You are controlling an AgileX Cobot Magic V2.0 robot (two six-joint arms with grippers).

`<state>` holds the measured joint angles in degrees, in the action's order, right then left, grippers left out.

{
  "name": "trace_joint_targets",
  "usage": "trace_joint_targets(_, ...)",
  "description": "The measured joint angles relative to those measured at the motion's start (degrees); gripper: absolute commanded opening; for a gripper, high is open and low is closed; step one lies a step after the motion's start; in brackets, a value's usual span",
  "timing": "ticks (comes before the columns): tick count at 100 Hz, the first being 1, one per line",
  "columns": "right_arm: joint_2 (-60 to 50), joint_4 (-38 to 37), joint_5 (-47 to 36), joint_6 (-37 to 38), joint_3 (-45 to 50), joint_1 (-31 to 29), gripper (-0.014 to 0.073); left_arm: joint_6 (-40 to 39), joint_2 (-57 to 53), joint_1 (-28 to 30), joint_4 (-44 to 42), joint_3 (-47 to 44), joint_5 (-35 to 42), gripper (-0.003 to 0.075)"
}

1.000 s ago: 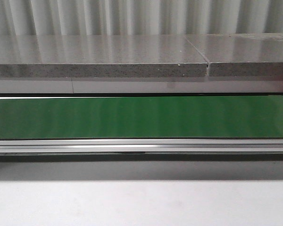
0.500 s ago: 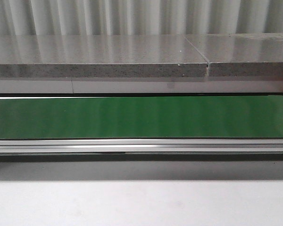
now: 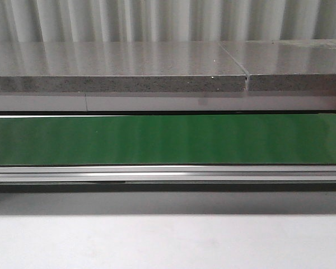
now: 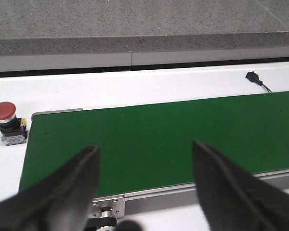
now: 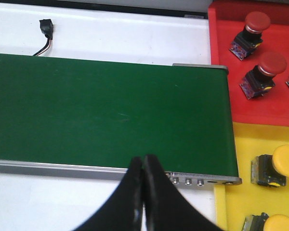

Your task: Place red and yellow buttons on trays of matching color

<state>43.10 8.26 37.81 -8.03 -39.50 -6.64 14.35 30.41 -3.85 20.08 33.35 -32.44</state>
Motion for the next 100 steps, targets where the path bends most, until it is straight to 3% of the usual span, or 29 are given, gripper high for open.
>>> trace_joint_targets(7,0.0,0.0,0.0,0.0,0.0,0.0,-0.0068,0.0,0.0,0.0,0.5,0.0,0.0,0.0666)
trace_joint_targets(32,0.0,0.0,0.0,0.0,0.0,0.0,-0.0068,-0.7,0.0,0.0,1.0,0.0,0.8,0.0640)
trace_joint_targets(47,0.0,0.0,0.0,0.0,0.0,0.0,-0.0068,-11.0,2.8,0.0,-5.0,1.1,4.3,0.0640)
trace_joint_targets(68,0.0,0.0,0.0,0.0,0.0,0.0,-0.0068,-24.5,16.7,0.4,-15.9,8.1,5.2,0.0640)
trace_joint_targets(100,0.0,0.0,0.0,0.0,0.0,0.0,-0.0068,-31.0,42.3,10.5,-14.1,21.1,5.6,0.0640)
